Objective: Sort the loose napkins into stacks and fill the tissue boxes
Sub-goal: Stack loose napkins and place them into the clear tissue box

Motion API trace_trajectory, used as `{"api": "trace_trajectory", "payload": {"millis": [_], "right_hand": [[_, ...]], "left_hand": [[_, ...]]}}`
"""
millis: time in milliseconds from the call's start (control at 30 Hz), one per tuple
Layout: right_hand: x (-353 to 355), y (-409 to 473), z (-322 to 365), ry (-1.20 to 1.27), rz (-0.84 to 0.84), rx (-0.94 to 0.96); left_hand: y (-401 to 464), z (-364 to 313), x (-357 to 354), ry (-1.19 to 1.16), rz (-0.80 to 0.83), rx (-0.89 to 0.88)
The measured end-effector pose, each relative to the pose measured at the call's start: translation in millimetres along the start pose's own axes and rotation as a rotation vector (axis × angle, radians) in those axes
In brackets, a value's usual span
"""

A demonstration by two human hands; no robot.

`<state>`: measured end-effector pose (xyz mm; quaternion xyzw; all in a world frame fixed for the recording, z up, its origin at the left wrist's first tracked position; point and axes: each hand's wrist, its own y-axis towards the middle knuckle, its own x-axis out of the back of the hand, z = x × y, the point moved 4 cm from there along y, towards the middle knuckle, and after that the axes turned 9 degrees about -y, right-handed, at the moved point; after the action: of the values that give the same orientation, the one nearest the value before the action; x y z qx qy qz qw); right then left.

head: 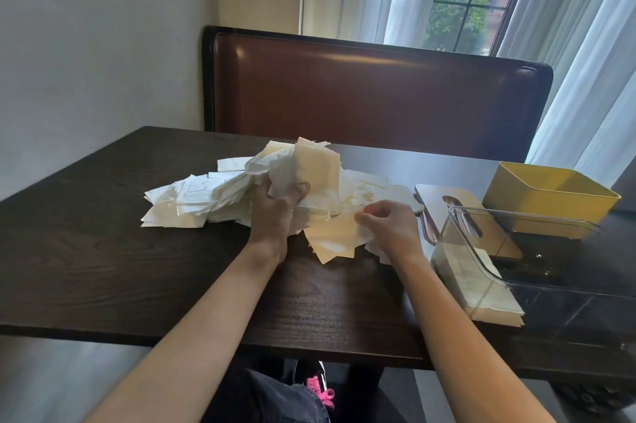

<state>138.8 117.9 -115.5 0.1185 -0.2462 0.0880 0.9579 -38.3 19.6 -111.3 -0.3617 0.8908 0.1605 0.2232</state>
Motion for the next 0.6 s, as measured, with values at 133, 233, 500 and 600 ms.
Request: {"api": "trace_trajectory", "payload": {"millis": [133, 233, 500, 600], "right_hand": [[-0.1, -0.5, 6.4, 0.099, -0.009, 0.068], [4.5, -0.8, 11.8, 0.277, -0.045, 0.132], [4.3, -2.0, 11.5, 0.421, -0.014, 0.044], [0.6, -1.0, 8.0, 0.308, 0.048, 0.021]], "left_hand": [[0.5, 1.8, 0.7, 0.004, -0.021, 0.022], [0.7, 1.9, 1.4, 0.009, -0.024, 0.028], [2.5, 2.6, 2.2, 0.007, -0.030, 0.017], [3.2, 3.2, 2.3, 0.005, -0.031, 0.018]]}}
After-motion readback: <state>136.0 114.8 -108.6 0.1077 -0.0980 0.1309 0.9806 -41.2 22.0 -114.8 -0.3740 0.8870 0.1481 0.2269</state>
